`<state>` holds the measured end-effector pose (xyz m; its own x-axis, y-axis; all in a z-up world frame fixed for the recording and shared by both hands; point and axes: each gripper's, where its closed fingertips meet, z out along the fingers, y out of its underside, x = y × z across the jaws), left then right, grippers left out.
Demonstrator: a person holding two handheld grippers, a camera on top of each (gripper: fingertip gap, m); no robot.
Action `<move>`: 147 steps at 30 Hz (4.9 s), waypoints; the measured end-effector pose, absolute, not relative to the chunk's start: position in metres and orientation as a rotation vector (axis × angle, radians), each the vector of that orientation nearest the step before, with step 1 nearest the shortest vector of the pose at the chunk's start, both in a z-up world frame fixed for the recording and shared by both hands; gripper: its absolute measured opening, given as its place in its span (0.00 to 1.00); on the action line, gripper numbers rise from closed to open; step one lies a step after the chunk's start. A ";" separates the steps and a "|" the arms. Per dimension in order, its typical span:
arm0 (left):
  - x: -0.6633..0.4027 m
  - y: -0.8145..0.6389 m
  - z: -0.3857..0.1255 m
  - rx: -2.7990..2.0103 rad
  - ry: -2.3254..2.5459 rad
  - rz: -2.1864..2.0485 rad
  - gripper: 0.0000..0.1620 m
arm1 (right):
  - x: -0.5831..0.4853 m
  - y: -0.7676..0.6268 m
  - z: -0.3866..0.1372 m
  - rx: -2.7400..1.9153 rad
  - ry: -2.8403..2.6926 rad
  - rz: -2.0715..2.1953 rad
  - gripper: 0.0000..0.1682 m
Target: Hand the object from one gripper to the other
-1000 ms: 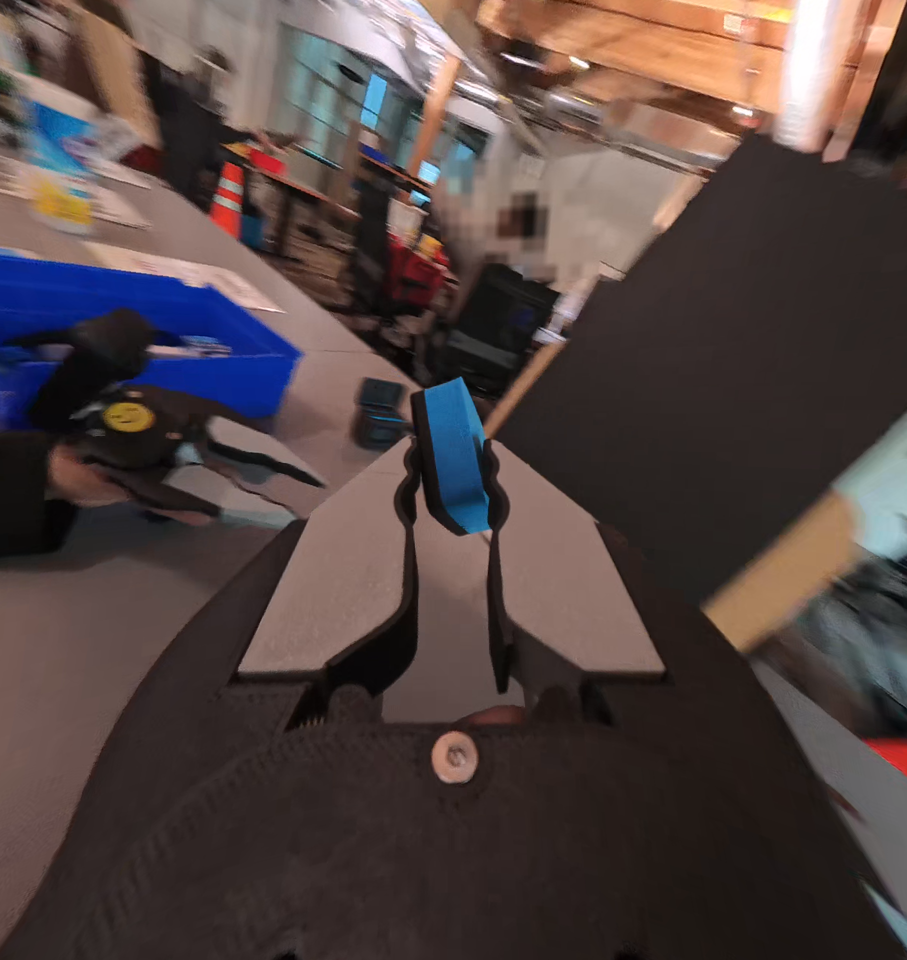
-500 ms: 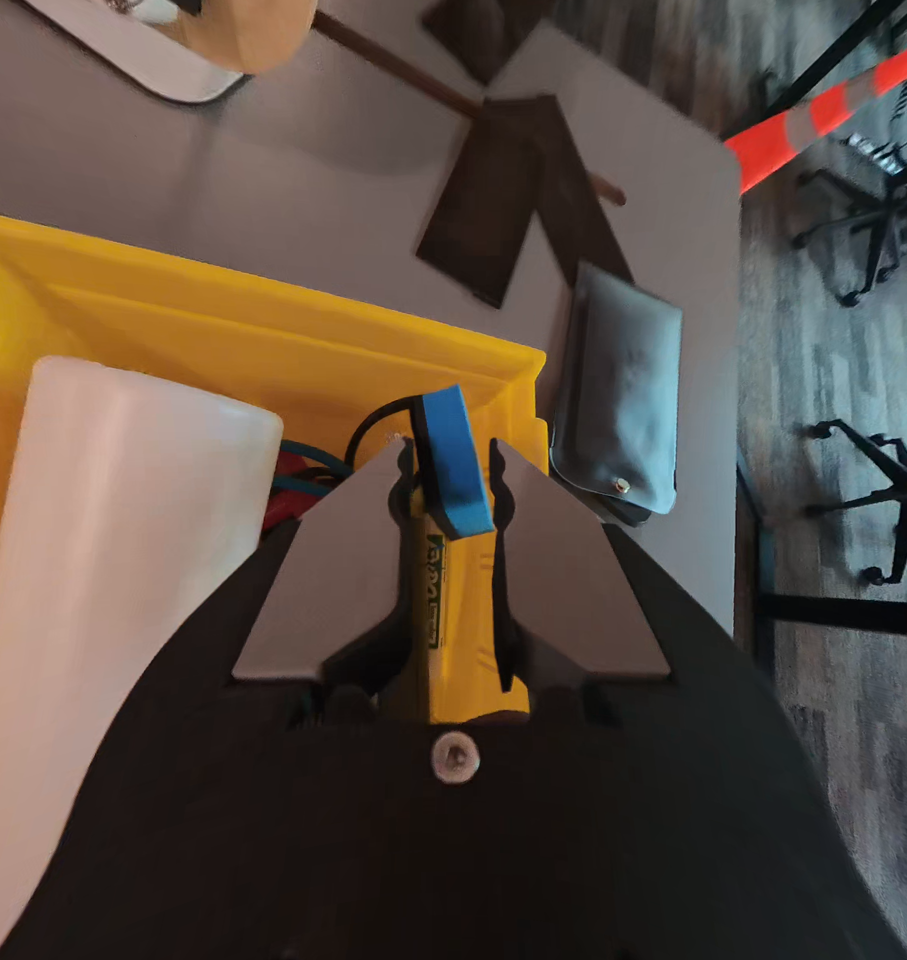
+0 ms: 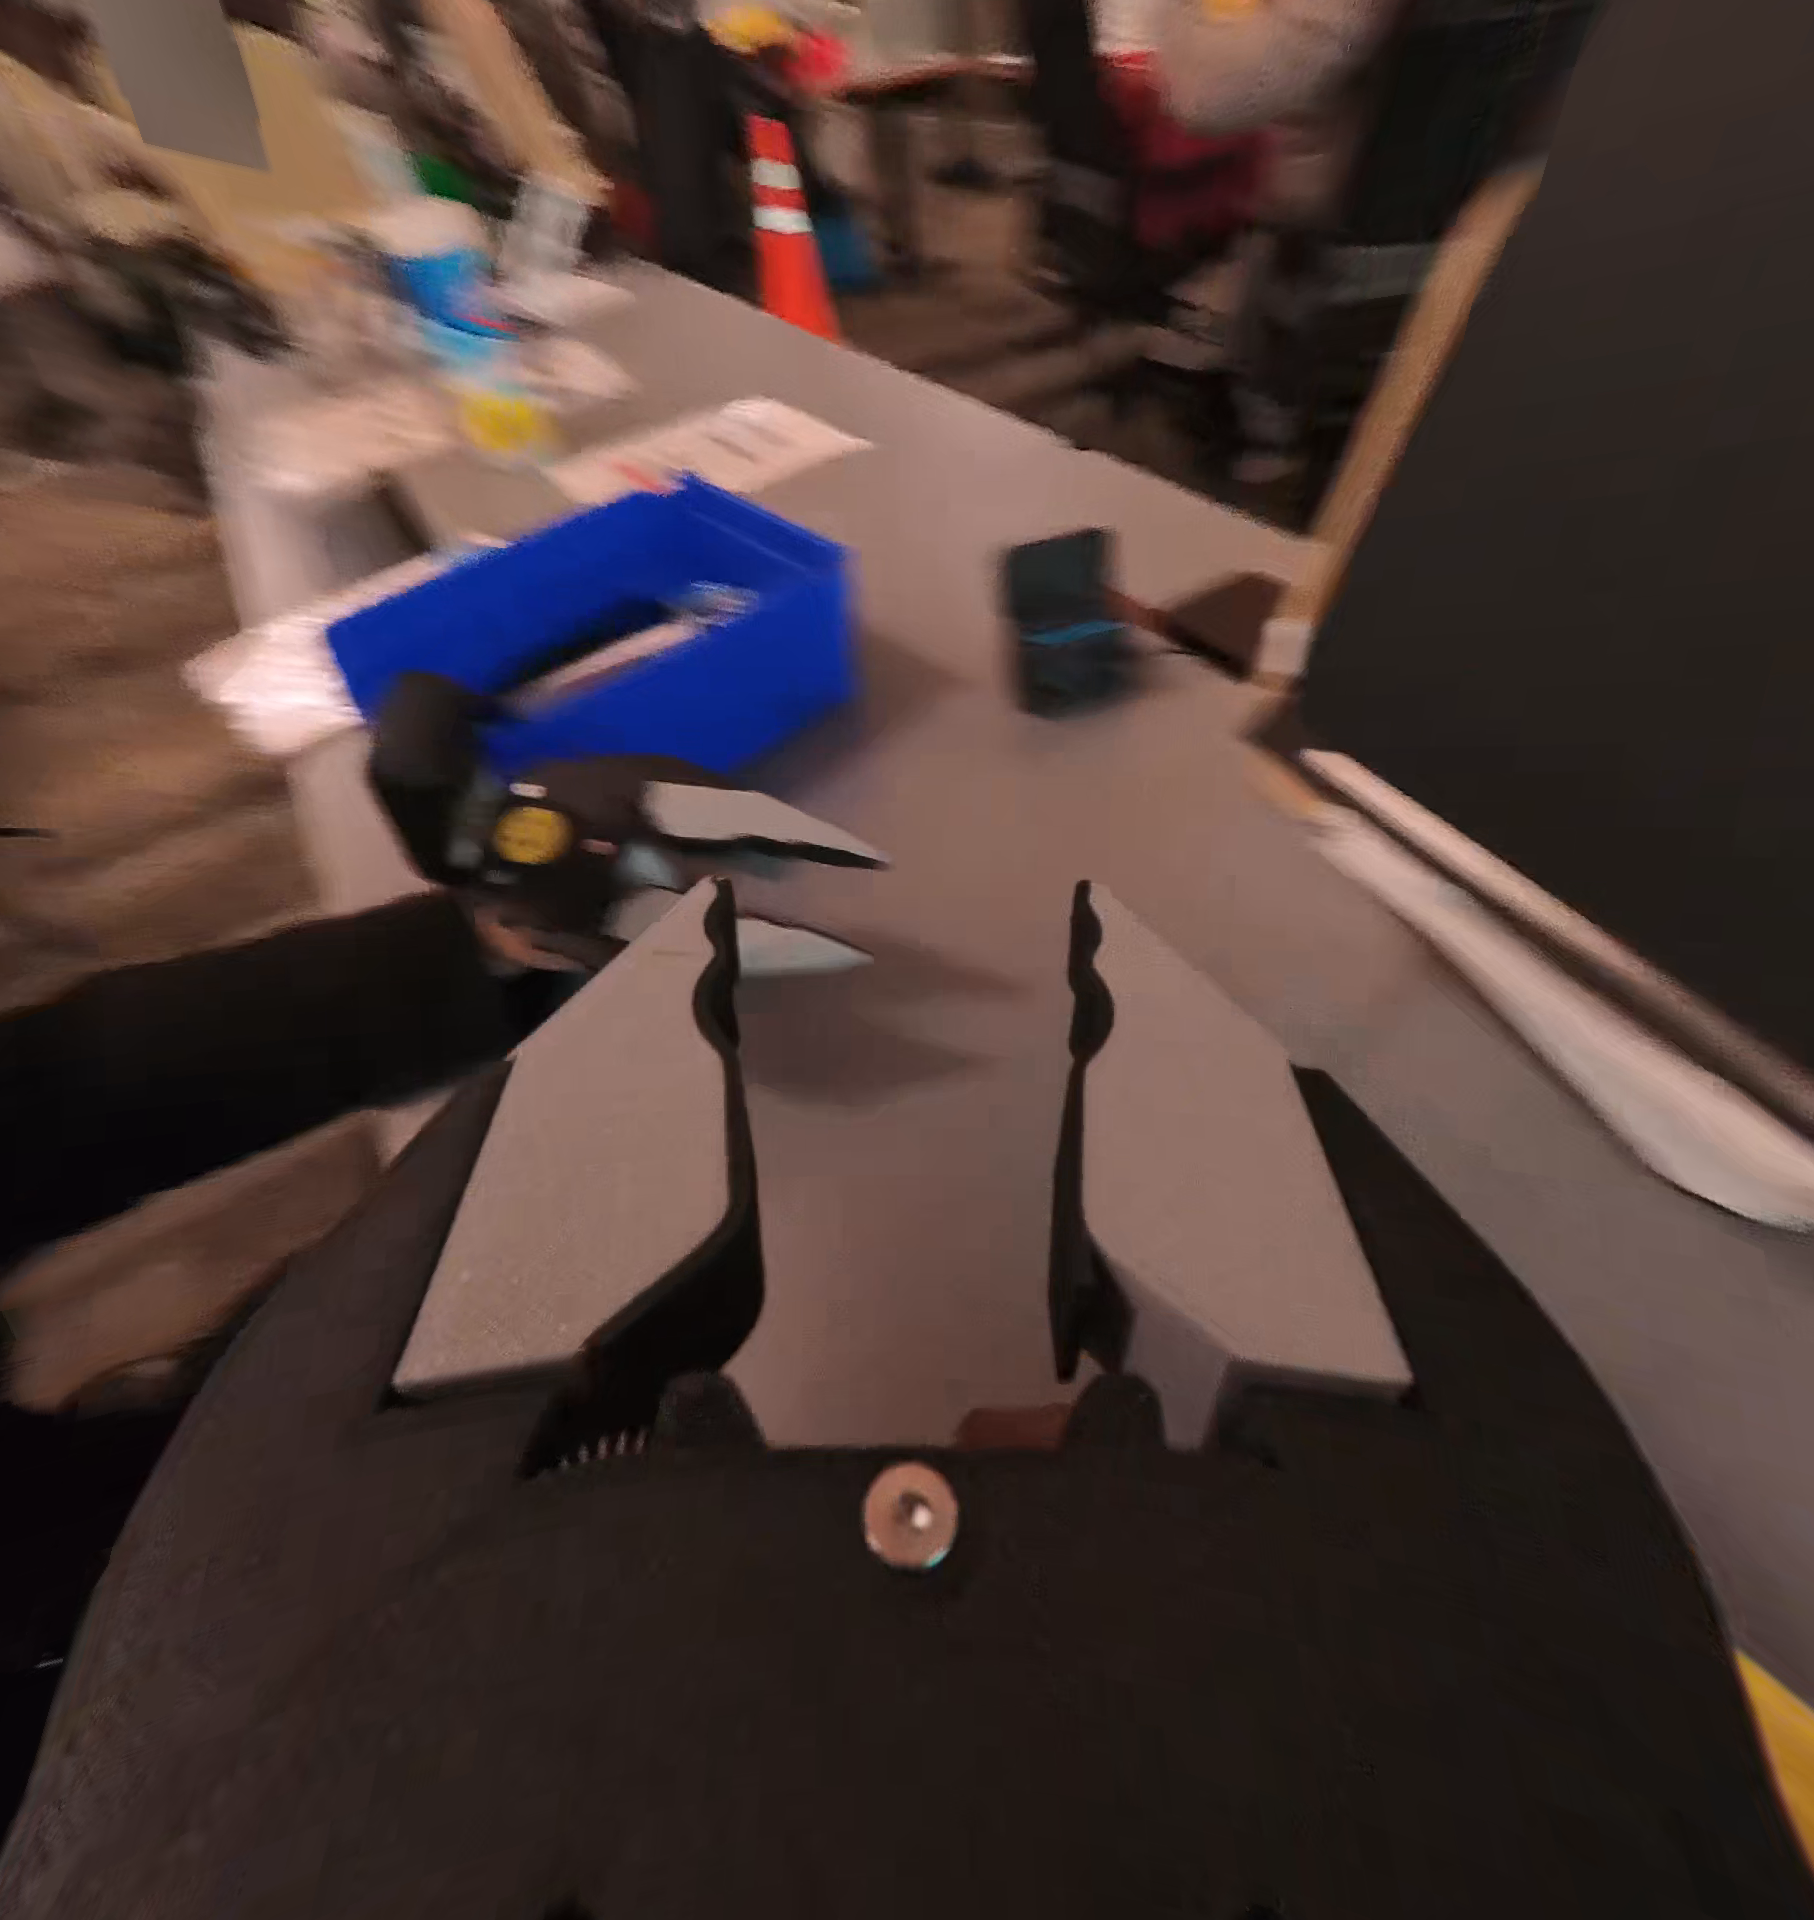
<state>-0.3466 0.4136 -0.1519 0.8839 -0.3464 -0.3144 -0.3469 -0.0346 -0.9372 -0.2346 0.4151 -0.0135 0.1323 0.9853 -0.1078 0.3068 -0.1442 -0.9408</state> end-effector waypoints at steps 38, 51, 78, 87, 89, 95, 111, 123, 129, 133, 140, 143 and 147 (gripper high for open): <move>-0.539 0.293 -0.073 -2.021 0.155 0.446 0.32 | -0.387 0.434 -0.174 -1.618 -1.287 1.208 0.37; -0.657 0.248 -0.233 -2.640 -0.158 0.413 0.22 | -0.386 0.431 -0.173 -1.621 -1.282 1.246 0.37; -0.405 0.384 -0.035 -1.512 0.483 0.526 0.17 | -0.364 0.426 -0.107 -1.386 -1.141 1.372 0.37; -0.381 0.458 -0.112 -1.416 0.509 0.504 0.17 | -0.334 0.484 -0.099 -1.399 -0.937 1.169 0.36; -0.383 0.459 -0.132 -1.464 0.564 0.503 0.17 | -0.341 0.481 -0.108 -1.409 -0.976 1.156 0.36; -0.382 0.451 -0.128 -1.446 0.565 0.478 0.17 | -0.361 0.459 -0.125 -1.434 -1.071 1.225 0.36; -0.363 0.435 -0.121 -1.291 0.715 0.576 0.17 | -0.367 0.419 -0.131 -1.407 -1.234 1.391 0.27; -0.355 0.437 -0.131 -1.311 0.737 0.577 0.17 | -0.367 0.426 -0.137 -1.457 -1.262 1.254 0.14; -0.363 0.440 -0.138 -1.375 0.693 0.587 0.16 | -0.359 0.438 -0.127 -1.489 -1.139 1.350 0.14; -0.362 0.437 -0.129 -1.318 0.666 0.601 0.25 | -0.356 0.436 -0.124 -1.544 -1.069 1.584 0.14; -0.353 0.435 -0.128 -1.243 0.754 0.723 0.22 | -0.359 0.413 -0.129 -1.656 -1.089 1.953 0.14; -0.349 0.431 -0.119 -1.149 0.793 0.856 0.24 | -0.352 0.418 -0.122 -1.697 -0.996 2.128 0.14; -0.340 0.431 -0.121 -1.084 0.867 0.966 0.21 | -0.346 0.420 -0.123 -1.750 -0.944 2.230 0.14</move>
